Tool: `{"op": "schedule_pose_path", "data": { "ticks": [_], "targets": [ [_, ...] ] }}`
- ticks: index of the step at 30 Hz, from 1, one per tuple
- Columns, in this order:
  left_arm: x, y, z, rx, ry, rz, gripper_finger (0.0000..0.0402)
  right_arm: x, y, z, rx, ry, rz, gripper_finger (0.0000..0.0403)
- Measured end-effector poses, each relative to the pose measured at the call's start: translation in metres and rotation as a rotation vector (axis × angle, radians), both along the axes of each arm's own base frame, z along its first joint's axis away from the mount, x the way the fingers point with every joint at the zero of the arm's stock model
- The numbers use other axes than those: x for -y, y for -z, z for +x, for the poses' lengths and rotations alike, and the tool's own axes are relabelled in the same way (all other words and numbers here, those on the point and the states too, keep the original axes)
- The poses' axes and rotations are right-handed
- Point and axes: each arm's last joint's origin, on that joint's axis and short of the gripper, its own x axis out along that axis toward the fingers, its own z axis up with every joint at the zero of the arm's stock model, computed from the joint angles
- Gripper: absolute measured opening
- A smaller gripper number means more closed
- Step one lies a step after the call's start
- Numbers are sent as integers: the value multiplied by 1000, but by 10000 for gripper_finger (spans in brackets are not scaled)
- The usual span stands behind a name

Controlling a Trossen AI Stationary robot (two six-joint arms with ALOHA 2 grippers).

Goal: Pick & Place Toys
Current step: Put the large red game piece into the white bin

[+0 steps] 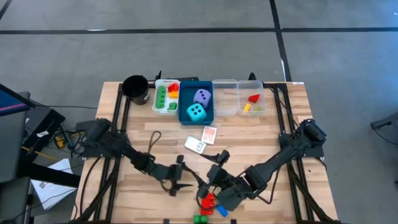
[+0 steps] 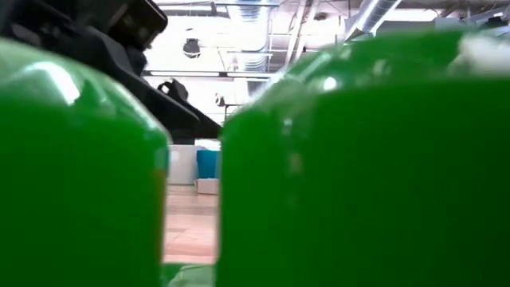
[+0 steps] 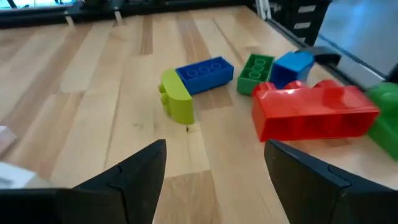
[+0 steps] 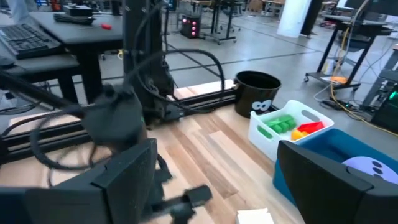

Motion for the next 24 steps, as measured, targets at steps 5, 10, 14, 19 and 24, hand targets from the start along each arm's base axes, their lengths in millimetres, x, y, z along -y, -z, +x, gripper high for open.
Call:
{"op": "schedule_pose_path", "data": {
  "ticks": [5, 10, 14, 19, 24],
  "targets": [
    [1, 16, 16, -27, -21, 15, 261, -4, 0, -3, -2, -13, -4, 327],
    [3, 23, 24, -25, -15, -25, 257, -4, 0, -3, -4, -12, -7, 327],
    [11, 28, 28, -31, 7, -27, 259, -4, 0, -3, -5, -12, -7, 327],
    [22, 33, 33, -36, 51, -36, 256, -3, 0, -2, -7, -11, -9, 327],
    [25, 34, 36, -33, 52, -38, 255, 0, 1, -1, -10, -3, -11, 327]
  ]
}}
